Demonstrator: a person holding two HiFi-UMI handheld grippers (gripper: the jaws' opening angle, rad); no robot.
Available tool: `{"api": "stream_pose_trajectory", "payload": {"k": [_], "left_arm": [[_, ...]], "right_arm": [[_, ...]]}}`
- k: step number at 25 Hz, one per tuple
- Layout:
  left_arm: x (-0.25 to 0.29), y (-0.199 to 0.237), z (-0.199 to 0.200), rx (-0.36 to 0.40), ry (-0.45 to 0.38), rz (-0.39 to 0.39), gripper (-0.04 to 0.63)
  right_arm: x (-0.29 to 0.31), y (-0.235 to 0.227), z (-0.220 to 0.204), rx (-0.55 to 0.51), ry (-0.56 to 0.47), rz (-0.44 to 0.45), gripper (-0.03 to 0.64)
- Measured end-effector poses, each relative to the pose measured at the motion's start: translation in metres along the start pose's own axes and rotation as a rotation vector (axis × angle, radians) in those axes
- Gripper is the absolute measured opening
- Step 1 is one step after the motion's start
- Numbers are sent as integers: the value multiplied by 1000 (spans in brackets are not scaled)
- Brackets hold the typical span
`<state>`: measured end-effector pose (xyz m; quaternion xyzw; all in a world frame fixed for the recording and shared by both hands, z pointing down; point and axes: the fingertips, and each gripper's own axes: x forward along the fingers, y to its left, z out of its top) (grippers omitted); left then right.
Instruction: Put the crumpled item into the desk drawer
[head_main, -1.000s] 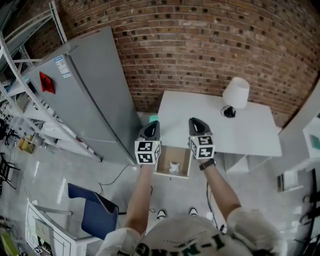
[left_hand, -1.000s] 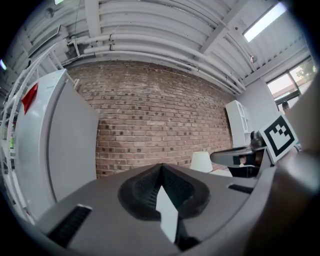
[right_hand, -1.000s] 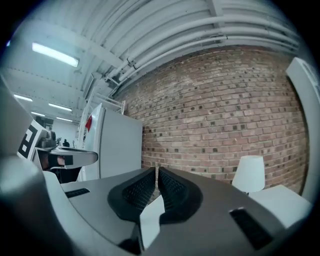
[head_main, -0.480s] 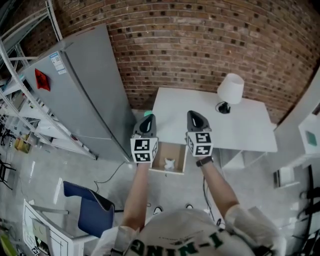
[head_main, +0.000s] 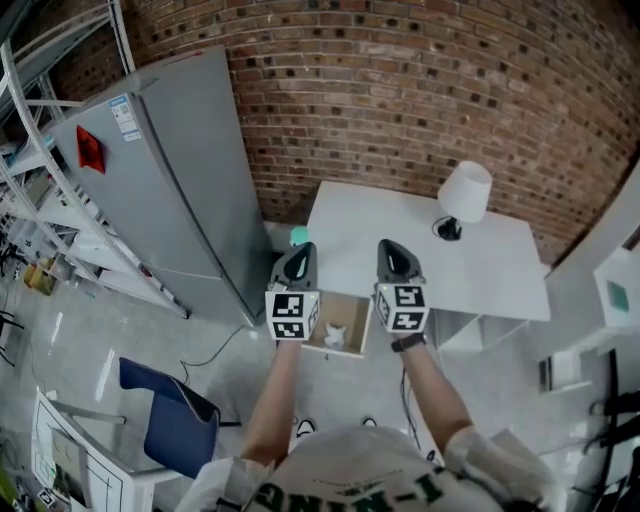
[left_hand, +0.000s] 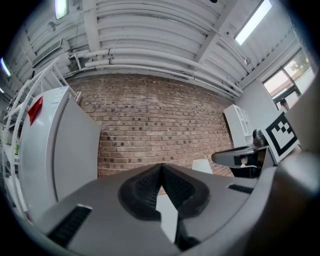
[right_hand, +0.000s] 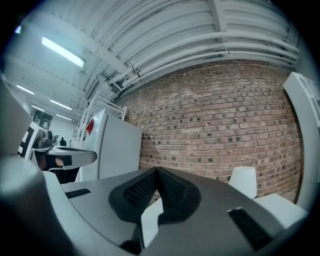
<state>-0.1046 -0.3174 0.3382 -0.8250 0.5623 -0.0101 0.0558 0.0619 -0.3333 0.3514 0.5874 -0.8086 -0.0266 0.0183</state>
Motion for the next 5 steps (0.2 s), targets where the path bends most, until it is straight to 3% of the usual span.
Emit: {"api": "stream_pose_trajectory", "payload": {"k": [5], "left_arm": [[-9,0,-3,-1,-4,7,-5]], "right_arm": [[-8,9,-9,20,11,17,3]]}}
